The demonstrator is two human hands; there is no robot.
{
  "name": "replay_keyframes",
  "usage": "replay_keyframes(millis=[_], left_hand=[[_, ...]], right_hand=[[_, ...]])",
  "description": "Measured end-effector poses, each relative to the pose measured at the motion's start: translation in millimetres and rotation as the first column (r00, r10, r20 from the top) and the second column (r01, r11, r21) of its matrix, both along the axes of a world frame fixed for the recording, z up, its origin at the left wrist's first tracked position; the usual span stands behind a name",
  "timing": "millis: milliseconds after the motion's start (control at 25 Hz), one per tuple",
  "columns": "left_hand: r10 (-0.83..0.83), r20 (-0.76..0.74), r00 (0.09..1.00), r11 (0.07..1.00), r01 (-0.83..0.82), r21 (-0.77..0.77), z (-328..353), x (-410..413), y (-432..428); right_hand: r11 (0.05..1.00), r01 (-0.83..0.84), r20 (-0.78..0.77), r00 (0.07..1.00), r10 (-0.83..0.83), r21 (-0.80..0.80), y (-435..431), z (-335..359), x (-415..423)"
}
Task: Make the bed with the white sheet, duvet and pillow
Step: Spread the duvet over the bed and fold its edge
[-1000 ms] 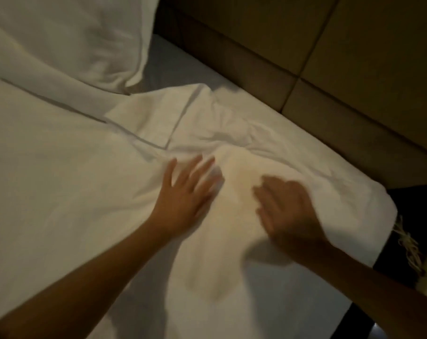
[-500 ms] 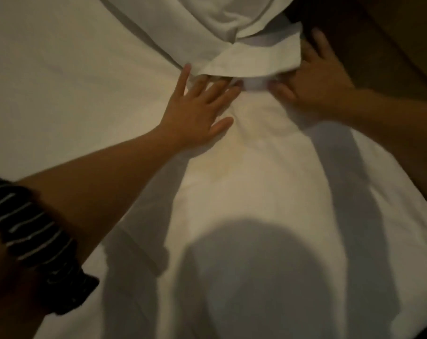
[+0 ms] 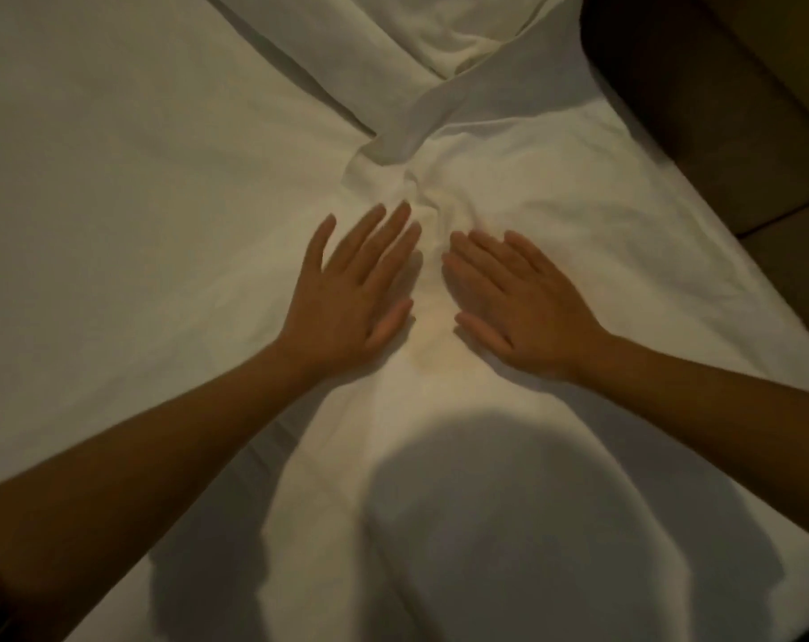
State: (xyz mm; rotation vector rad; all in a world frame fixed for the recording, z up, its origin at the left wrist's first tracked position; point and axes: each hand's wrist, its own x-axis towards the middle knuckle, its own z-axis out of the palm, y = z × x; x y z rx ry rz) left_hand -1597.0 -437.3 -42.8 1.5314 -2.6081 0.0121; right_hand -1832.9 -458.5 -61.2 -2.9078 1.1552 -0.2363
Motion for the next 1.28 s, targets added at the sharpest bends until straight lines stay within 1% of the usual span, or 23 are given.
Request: replay_keyframes(millis=[40,80,120,160,200,240,280,320,360,400,440,560,680,720,760,840,920,1000,1120,1200,1280], left_hand=[[-0.030,0.083,0.996,0.998,0.025,0.065,-8,10,12],[-0.005,0.162,0.987,0.995,-0.011,0.103,-16,18,17],[0.094,0.220,0.971,0.986,-0.122,0.118,-21,25,16],[0.246,0.241,0.939,0.955,-0.278,0.105,-22,29,11],[0.404,0.217,0.889,0.900,-0.428,0.076,-20,31,7],[0.509,0.172,0.843,0.851,-0.523,0.046,-14,29,8],[0.506,0.121,0.854,0.859,-0.511,0.018,-10,24,16],[0.394,0.086,0.915,0.919,-0.395,0.000,-9,18,31],[0.234,0.077,0.969,0.972,-0.234,0.002,-11,13,51],[0.112,0.073,0.991,0.993,-0.115,0.034,-15,10,75],[0.071,0.076,0.995,0.993,-0.078,0.088,-21,9,98],[0.188,0.097,0.977,0.960,-0.204,0.194,-39,-2,160],[0.186,0.026,0.982,0.935,-0.185,0.301,-36,-34,222],[0.202,0.015,0.979,0.933,-0.197,0.301,-32,-37,235],[0.231,0.038,0.972,0.930,-0.232,0.286,-29,-34,241],[0.298,0.139,0.944,0.905,-0.326,0.275,-21,-17,244],[0.314,0.193,0.930,0.893,-0.358,0.273,-20,1,247],[0.337,0.144,0.931,0.877,-0.366,0.312,-18,-6,266],[0.440,0.029,0.898,0.831,-0.419,0.367,-22,-50,321],[0.469,-0.022,0.883,0.832,-0.434,0.347,-21,-67,349],[0.478,-0.043,0.877,0.841,-0.443,0.309,-20,-49,352]], right_hand=[[0.999,0.023,-0.028,0.999,-0.023,0.029,-2,-8,-4],[0.998,0.060,-0.060,0.996,-0.059,0.020,-5,-13,-10],[0.994,0.110,-0.100,0.989,-0.109,0.003,-8,-14,-18],[0.985,0.174,-0.127,0.976,-0.174,-0.015,-11,-12,-25],[0.972,0.233,-0.132,0.963,-0.235,-0.028,-9,-9,-28],[0.963,0.265,-0.120,0.956,-0.269,-0.045,-3,-6,-25],[0.969,0.242,-0.088,0.965,-0.246,-0.053,5,-2,-16],[0.985,0.166,-0.065,0.983,-0.169,-0.043,15,1,-5],[0.998,0.064,-0.062,0.996,-0.064,0.002,26,-2,6],[0.998,-0.033,-0.063,0.997,0.036,0.059,37,-4,16],[0.989,-0.098,-0.066,0.992,0.106,0.112,49,-8,24],[0.965,-0.164,-0.095,0.978,0.186,0.203,98,-21,23],[0.903,-0.301,-0.050,0.942,0.331,0.307,161,-16,-3],[0.887,-0.333,-0.042,0.930,0.364,0.319,169,-11,-9],[0.888,-0.347,-0.049,0.925,0.378,0.302,168,-7,-9],[0.917,-0.296,-0.094,0.939,0.330,0.268,156,-2,12],[0.938,-0.225,-0.108,0.960,0.260,0.263,152,-3,44],[0.929,-0.233,-0.106,0.956,0.273,0.286,176,-9,51],[0.889,-0.322,-0.106,0.922,0.373,0.327,237,-8,7],[0.864,-0.371,-0.118,0.895,0.431,0.340,262,1,-21],[0.868,-0.343,-0.115,0.906,0.406,0.360,264,7,-16]])
